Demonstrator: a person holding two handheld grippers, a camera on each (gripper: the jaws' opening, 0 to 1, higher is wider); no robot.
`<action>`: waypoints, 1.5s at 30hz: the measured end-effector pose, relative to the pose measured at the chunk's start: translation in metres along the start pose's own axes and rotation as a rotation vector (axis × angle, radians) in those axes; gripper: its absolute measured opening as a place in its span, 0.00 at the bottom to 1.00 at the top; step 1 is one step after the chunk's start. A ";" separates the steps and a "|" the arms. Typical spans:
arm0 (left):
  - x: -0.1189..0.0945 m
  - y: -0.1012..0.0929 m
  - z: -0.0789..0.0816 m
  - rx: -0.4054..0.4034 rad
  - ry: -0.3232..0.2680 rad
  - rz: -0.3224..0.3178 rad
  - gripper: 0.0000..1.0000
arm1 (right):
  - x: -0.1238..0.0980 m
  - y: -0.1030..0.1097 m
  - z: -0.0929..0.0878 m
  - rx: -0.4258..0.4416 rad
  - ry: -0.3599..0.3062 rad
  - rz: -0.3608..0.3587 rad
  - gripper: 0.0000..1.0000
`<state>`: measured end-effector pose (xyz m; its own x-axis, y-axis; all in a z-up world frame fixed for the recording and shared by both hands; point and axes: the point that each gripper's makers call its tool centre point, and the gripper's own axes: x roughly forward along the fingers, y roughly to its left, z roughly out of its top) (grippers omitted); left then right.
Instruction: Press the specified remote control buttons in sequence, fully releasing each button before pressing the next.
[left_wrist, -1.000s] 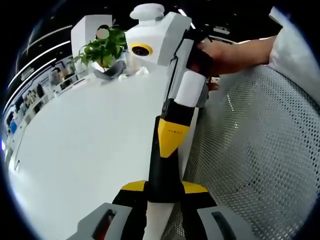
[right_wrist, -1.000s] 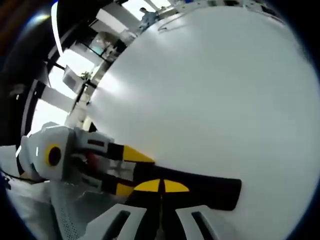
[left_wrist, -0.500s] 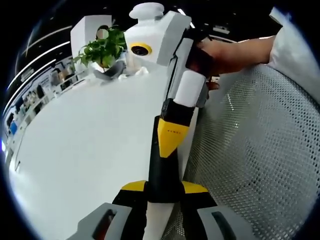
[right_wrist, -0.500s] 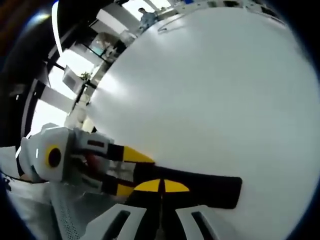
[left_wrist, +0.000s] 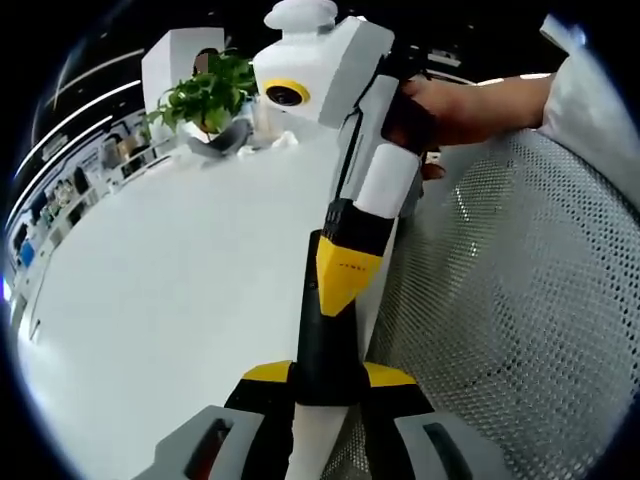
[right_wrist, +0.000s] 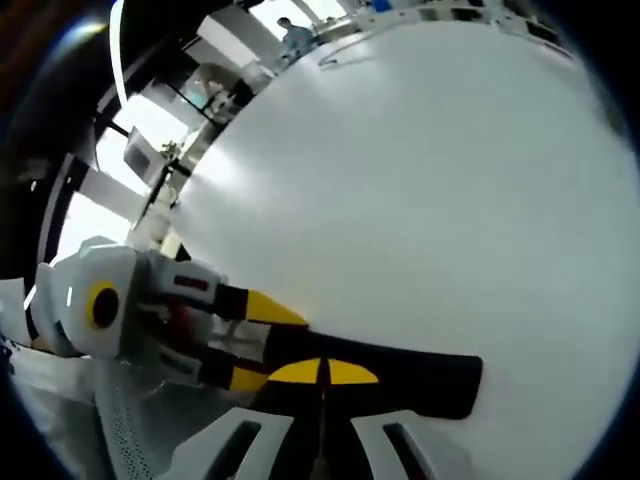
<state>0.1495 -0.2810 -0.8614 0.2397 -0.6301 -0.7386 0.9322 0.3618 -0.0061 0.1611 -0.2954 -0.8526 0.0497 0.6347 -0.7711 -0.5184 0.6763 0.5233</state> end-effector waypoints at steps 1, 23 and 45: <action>0.000 0.000 0.000 0.000 0.005 0.000 0.24 | 0.000 0.001 0.000 -0.012 0.003 -0.007 0.00; 0.006 0.004 0.006 -0.013 0.013 -0.013 0.24 | -0.020 -0.003 0.022 0.060 -0.107 0.026 0.00; 0.004 0.014 0.004 0.027 0.052 -0.026 0.24 | -0.174 -0.021 0.102 -0.172 -0.832 -0.335 0.08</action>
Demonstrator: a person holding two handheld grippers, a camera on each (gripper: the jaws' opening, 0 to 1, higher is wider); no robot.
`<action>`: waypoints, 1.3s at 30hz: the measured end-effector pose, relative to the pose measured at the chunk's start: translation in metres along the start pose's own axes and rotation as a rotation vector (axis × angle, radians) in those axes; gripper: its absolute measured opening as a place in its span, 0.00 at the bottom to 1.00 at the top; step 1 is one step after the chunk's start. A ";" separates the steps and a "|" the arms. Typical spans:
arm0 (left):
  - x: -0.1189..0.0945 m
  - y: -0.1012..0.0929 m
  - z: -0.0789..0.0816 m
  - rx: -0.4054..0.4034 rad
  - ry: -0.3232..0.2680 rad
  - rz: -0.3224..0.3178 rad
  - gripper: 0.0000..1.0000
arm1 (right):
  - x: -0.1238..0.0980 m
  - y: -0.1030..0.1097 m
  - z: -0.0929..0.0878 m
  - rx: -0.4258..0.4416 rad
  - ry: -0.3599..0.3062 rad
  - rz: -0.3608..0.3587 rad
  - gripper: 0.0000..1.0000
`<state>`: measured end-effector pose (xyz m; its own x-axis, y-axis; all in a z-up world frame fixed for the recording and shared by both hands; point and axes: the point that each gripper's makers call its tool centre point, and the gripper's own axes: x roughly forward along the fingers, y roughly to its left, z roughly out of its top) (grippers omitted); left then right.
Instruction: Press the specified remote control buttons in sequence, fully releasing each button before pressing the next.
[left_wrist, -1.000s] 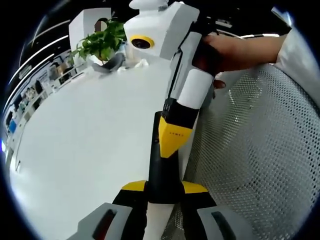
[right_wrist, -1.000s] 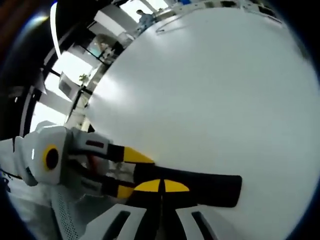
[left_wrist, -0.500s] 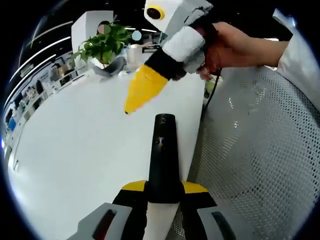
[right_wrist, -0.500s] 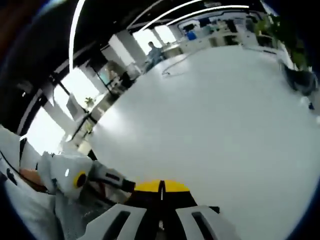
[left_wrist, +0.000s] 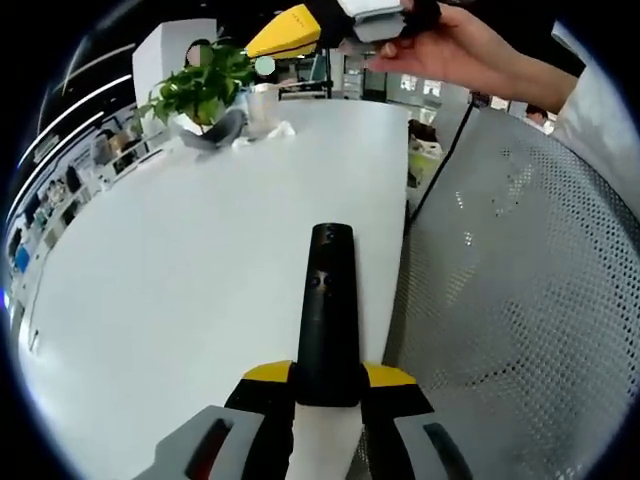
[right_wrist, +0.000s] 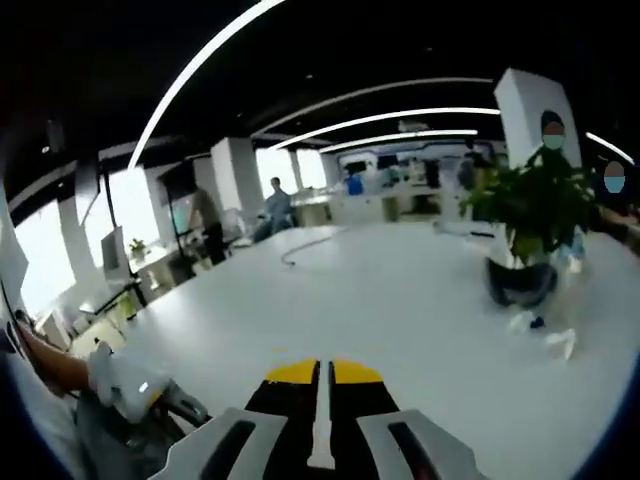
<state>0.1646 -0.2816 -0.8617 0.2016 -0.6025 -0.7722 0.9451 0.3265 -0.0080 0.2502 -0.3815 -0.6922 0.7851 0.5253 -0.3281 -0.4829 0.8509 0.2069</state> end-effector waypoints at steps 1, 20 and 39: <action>-0.001 0.001 0.000 -0.001 0.002 0.000 0.24 | -0.003 -0.001 0.002 0.000 -0.021 -0.005 0.12; 0.000 0.021 -0.002 0.025 0.040 -0.023 0.24 | -0.031 -0.023 -0.007 -0.041 -0.056 -0.123 0.55; 0.002 0.043 -0.001 0.057 0.097 -0.055 0.24 | -0.027 -0.037 -0.017 -0.145 -0.035 -0.227 0.70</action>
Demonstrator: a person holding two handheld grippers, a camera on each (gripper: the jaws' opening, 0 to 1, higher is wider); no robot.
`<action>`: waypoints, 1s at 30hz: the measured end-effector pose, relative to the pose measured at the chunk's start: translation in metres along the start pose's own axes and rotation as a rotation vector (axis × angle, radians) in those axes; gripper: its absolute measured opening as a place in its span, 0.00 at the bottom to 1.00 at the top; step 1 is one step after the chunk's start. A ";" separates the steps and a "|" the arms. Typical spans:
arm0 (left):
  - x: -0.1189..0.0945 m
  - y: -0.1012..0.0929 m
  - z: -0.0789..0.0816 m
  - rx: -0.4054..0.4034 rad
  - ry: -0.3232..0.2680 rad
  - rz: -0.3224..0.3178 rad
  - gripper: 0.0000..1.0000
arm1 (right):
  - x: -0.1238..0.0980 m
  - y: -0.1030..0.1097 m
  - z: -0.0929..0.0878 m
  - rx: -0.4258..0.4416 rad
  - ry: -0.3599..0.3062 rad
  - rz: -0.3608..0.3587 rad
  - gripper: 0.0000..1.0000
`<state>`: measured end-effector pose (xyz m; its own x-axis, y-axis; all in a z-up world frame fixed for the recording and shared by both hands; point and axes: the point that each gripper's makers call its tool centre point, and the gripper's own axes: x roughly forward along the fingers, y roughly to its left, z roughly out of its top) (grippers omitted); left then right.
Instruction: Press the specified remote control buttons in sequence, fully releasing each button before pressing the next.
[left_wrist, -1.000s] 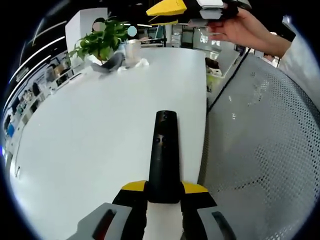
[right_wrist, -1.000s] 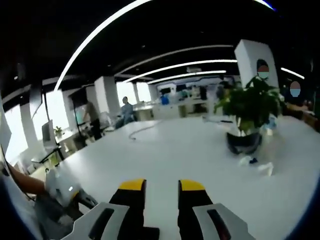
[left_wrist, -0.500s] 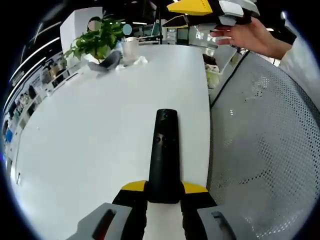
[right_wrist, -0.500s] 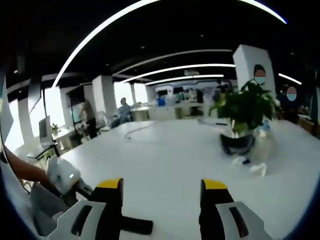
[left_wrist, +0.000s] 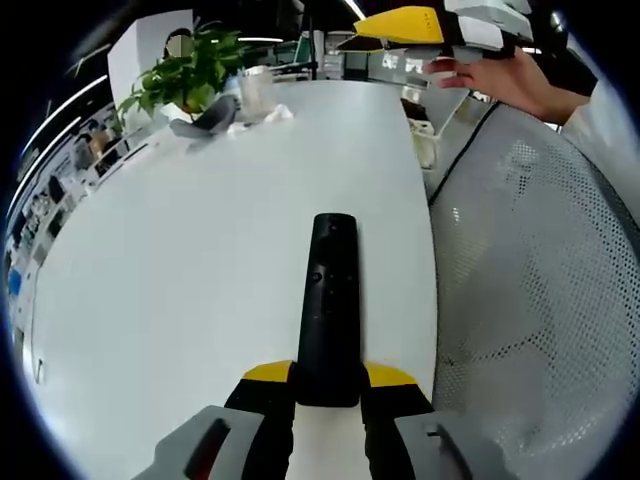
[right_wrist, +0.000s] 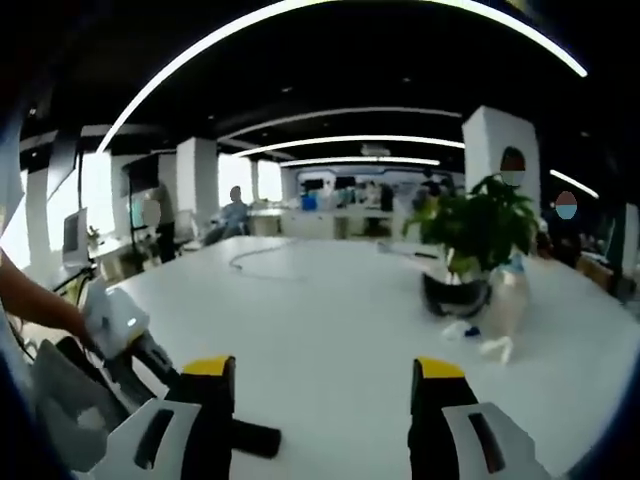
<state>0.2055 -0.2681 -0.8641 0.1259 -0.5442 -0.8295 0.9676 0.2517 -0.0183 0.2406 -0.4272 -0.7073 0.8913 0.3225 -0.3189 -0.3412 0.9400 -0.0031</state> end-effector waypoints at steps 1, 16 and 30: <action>0.001 0.002 0.001 0.004 -0.004 0.002 0.24 | 0.000 0.001 0.000 -0.008 0.000 0.002 0.71; 0.001 0.030 0.006 0.002 -0.001 0.008 0.24 | 0.001 -0.002 -0.009 0.042 0.046 -0.011 0.87; 0.002 0.056 0.007 0.019 0.031 -0.003 0.24 | 0.001 0.000 -0.015 0.038 0.078 -0.009 0.84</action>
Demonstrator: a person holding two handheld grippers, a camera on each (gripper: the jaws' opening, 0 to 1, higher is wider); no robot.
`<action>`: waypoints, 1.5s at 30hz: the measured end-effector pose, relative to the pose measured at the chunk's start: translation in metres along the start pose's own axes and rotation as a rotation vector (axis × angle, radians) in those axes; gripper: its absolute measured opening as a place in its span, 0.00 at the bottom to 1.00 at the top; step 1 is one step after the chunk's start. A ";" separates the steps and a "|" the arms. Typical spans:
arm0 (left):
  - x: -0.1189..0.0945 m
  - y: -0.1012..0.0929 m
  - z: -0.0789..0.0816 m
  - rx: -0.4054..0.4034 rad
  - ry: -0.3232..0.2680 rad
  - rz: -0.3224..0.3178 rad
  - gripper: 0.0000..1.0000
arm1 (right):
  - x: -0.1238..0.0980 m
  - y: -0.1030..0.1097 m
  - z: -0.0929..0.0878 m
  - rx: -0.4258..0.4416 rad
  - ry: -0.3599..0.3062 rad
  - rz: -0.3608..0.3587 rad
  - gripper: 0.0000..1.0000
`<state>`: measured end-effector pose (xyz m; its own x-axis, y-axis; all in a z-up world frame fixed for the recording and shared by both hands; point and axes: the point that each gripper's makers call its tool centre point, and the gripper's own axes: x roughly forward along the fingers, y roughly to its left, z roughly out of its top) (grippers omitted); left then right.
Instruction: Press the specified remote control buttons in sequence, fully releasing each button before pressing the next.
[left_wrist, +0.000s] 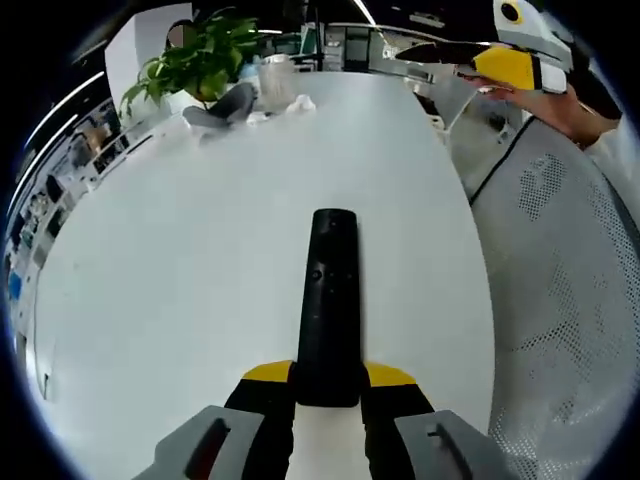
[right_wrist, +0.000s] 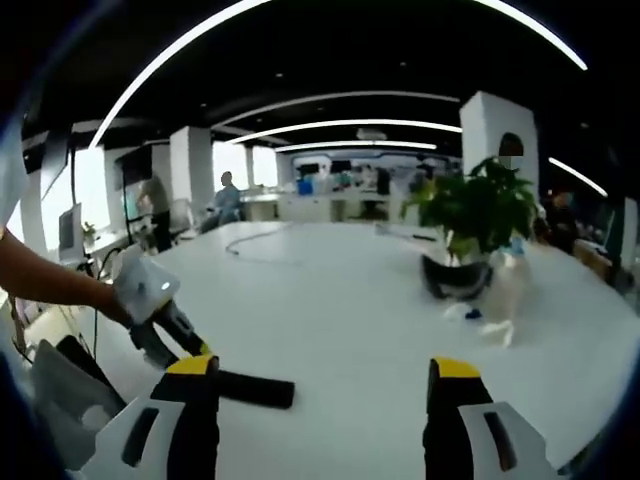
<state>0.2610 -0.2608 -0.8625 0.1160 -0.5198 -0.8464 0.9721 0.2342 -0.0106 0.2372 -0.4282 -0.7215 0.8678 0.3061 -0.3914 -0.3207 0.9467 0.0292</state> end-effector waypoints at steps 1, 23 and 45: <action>0.000 0.001 0.000 0.000 0.001 0.000 0.24 | 0.000 0.001 0.000 -0.002 0.002 0.002 0.84; 0.003 0.034 0.004 0.024 0.060 -0.016 0.24 | 0.002 0.008 -0.002 -0.019 0.013 0.023 0.84; 0.006 0.077 0.009 0.032 0.146 -0.027 0.24 | 0.003 0.006 -0.002 -0.010 0.013 0.024 0.82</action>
<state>0.3387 -0.2529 -0.8637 0.0607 -0.3999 -0.9145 0.9807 0.1944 -0.0199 0.2366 -0.4216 -0.7244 0.8549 0.3270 -0.4028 -0.3449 0.9382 0.0297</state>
